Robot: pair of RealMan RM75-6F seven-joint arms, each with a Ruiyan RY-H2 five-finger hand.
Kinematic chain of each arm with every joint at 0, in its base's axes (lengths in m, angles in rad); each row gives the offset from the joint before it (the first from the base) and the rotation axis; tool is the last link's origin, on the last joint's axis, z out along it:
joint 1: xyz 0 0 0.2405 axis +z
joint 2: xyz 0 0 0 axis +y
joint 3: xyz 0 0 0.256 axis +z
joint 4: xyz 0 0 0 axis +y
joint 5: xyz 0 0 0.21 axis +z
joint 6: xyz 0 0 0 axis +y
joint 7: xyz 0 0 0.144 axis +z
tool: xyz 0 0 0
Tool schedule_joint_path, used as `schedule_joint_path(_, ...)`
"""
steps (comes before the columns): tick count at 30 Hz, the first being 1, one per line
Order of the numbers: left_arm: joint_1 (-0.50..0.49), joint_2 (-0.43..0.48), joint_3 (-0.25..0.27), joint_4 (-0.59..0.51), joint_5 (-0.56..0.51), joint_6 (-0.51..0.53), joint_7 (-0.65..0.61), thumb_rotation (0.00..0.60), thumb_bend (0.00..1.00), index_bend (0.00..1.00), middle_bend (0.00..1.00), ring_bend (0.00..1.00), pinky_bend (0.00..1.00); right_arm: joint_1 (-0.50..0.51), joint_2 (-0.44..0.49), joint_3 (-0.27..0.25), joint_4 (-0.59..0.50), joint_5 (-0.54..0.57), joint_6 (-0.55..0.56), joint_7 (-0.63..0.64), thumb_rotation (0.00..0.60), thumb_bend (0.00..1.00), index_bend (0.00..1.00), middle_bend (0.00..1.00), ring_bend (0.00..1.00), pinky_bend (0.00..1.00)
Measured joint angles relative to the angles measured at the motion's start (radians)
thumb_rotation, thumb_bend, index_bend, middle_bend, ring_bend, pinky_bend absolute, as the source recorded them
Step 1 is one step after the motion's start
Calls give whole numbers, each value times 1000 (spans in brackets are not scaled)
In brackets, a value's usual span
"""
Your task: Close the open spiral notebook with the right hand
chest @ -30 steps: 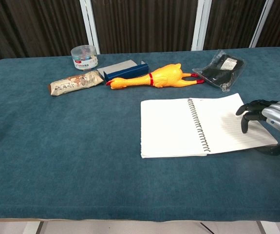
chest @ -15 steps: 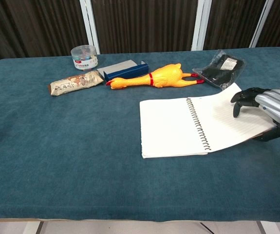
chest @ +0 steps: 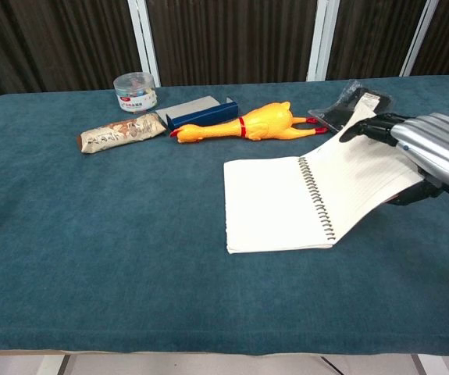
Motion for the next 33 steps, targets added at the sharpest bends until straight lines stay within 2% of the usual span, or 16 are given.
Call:
schedule_joint_path(8, 2, 1, 2, -2, 3, 3, -1, 600, 378, 316, 286, 259, 480, 36, 21, 14, -94, -6, -24, -73, 600, 261, 143, 126, 81, 261)
schedule_joint_path(18, -2, 0, 2, 2, 6, 0, -7, 600, 378, 317, 286, 259, 480, 80, -13, 33, -134, -17, -36, -67, 600, 181, 137, 110, 60, 260)
schedule_joint_path(25, 1, 3, 2, 4, 8, 4, -19, 600, 379, 316, 286, 259, 480, 116, -82, 45, -61, -23, -47, -43, 600, 180, 136, 110, 60, 258)
schedule_joint_path(33, 2, 5, 3, 7, 8, 4, -28, 600, 378, 317, 287, 258, 480, 157, -187, 42, 99, -8, -110, 4, 600, 180, 127, 101, 60, 257)
